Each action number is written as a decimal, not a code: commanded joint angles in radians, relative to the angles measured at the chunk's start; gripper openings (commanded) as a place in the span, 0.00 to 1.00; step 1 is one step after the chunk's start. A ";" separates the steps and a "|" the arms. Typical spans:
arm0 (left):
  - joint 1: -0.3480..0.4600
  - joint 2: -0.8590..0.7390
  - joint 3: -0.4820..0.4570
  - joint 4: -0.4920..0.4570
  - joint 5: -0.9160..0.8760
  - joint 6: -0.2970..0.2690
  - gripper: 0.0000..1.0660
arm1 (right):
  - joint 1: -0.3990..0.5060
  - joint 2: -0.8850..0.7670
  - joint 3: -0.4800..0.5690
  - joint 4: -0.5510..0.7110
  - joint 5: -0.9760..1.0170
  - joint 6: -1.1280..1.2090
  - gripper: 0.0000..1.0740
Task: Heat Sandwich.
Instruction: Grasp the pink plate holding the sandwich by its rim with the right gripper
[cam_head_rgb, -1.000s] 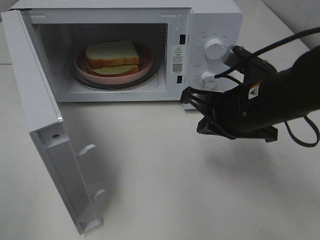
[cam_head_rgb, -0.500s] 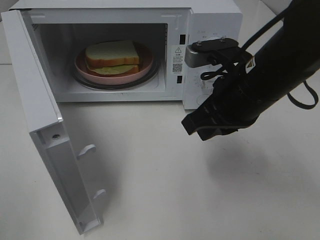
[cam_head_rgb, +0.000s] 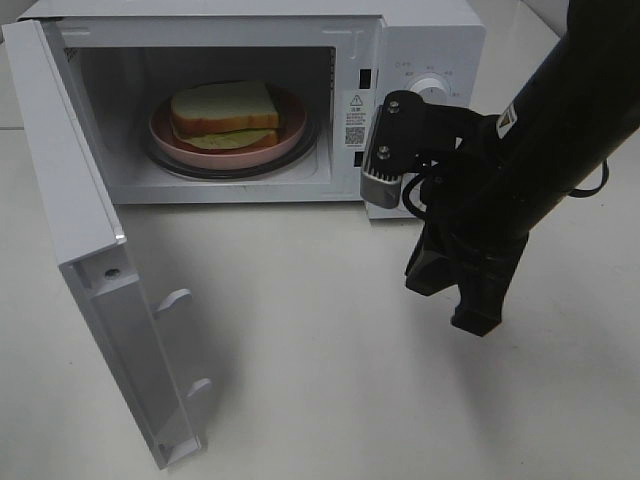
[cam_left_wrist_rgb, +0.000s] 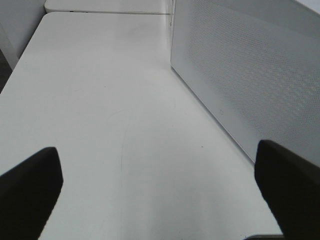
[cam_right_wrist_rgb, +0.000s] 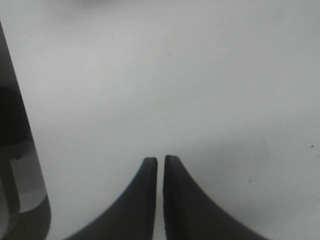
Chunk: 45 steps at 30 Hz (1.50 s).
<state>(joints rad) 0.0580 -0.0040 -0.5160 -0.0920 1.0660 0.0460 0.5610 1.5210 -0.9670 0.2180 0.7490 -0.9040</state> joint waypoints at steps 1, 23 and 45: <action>-0.006 -0.007 0.001 0.001 0.000 -0.004 0.94 | -0.001 -0.007 -0.005 -0.017 0.009 -0.231 0.07; -0.006 -0.007 0.001 0.001 0.000 -0.004 0.94 | 0.000 -0.004 -0.005 -0.185 -0.129 -0.202 0.91; -0.006 -0.007 0.001 0.001 0.000 -0.004 0.94 | 0.047 0.128 -0.149 -0.332 -0.177 -0.209 0.86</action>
<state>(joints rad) 0.0580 -0.0040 -0.5160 -0.0920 1.0660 0.0460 0.5950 1.6300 -1.0920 -0.1030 0.5680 -1.1170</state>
